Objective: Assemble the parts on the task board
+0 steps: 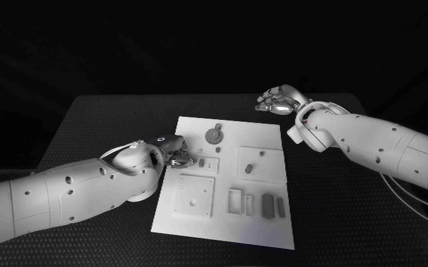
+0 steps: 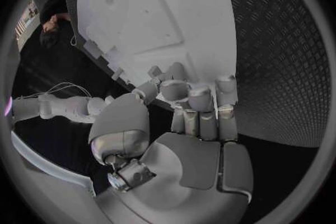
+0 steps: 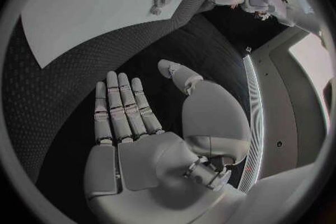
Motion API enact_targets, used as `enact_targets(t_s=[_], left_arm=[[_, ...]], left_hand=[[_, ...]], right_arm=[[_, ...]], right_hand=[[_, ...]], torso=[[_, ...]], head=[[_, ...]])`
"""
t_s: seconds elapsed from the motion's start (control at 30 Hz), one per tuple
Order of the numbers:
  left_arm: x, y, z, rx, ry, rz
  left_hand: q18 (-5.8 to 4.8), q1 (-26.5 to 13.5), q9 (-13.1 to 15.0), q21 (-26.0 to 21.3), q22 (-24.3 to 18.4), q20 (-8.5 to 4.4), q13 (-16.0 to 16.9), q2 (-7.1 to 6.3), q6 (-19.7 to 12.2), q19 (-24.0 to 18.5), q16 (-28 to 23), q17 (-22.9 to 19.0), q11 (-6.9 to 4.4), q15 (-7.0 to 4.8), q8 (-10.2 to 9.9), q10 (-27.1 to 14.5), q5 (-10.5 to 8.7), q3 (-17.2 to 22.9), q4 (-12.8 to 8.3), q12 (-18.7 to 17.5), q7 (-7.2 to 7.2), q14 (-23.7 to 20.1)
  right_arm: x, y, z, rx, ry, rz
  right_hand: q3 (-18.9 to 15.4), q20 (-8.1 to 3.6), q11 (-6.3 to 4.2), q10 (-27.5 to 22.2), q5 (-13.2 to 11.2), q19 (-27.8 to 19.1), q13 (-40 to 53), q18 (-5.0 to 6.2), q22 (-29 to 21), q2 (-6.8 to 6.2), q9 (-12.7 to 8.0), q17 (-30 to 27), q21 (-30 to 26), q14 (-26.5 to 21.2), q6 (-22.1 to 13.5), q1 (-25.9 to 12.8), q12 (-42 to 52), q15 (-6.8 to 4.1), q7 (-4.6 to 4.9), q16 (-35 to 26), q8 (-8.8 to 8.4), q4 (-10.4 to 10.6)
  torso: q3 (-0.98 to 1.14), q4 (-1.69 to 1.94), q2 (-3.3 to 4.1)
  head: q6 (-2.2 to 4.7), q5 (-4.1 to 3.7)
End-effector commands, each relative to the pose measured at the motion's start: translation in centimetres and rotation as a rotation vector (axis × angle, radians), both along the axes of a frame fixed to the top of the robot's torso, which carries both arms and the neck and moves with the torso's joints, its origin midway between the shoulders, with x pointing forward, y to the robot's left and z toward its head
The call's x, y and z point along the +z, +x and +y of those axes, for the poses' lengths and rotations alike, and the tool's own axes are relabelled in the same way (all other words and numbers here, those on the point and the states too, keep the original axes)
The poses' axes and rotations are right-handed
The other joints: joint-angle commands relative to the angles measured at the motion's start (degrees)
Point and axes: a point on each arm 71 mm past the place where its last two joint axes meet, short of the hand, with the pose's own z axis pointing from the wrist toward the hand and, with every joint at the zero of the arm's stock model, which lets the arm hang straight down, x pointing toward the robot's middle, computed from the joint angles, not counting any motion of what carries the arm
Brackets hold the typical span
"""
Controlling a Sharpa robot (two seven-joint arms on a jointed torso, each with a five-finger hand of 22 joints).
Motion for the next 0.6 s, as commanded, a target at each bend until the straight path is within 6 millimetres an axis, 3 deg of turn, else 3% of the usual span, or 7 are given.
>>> enact_targets(t_s=[0.03,0.13,0.53,0.6], left_arm=[[-0.66,-0.32,-0.02,-0.007,0.013,0.037],[-0.67,-0.3,0.04,-0.006,0.013,0.037],[-0.64,-0.26,0.23,-0.001,0.015,0.032],[-0.62,-0.25,0.25,0.0,0.014,0.03]], left_hand=[[1.04,0.5,0.4,0.0,0.9,-7.0,-0.1,0.35,1.5,0.3,0.0,-0.1,-1.53,-0.34,0.3,-1.8,-0.31,0.1,-0.1,0.3,-1.06,-0.3],[1.03,-0.3,0.3,-0.1,0.8,-6.97,-0.2,-1.15,1.5,0.3,0.0,-0.1,-1.53,-0.38,0.3,-1.8,-1.36,-0.3,0.8,0.3,-1.07,-0.3],[1.09,0.0,0.3,-0.1,0.9,-7.01,-0.3,-1.03,1.5,0.3,0.0,-0.1,-1.54,-0.41,0.4,-1.8,-1.51,-0.1,0.8,0.4,-1.08,-0.3],[1.19,1.6,0.3,0.0,0.9,-7.07,-0.4,-1.42,1.4,0.4,0.0,-0.1,-1.51,-0.46,0.4,-1.8,-3.03,0.4,0.0,0.4,-1.05,-0.3]], right_arm=[[-0.03,-0.03,0.13,0.015,0.001,0.002],[-0.03,-0.03,0.12,0.014,0.001,0.002],[-0.03,-0.03,0.1,0.014,0.001,0.002],[-0.04,-0.03,0.1,0.014,0.001,0.002]], right_hand=[[-0.3,-0.28,0.01,0.6,0.2,-0.2,0.0,-1.12,0.1,0.1,-0.1,-0.1,-0.3,-0.1,-0.4,-0.5,-0.4,0.38,1.89,-0.2,0.32,0.1],[-0.3,-0.28,0.01,0.6,0.3,-0.2,0.0,-1.13,0.1,0.1,-0.1,-0.1,-0.3,-0.1,-0.4,-0.5,-0.4,0.38,1.89,-0.2,0.32,0.1],[-0.3,-0.29,0.02,0.6,0.3,-0.3,0.0,-1.14,0.1,0.12,-0.1,-0.1,-0.3,-0.1,-0.4,-0.5,-0.4,0.38,1.91,-0.2,0.33,0.1],[-0.3,-0.29,0.02,0.6,0.3,-0.3,0.0,-1.14,0.1,0.12,-0.1,-0.1,-0.3,-0.1,-0.4,-0.5,-0.4,0.38,1.91,-0.2,0.33,0.1]], torso=[[-0.03,-0.01,0.02],[-0.03,0.01,0.02],[-0.03,-0.02,0.01],[-0.04,-0.03,0.01]], head=[[0.04,0.02],[0.01,-0.03],[-0.04,-0.11],[-0.05,-0.12]])
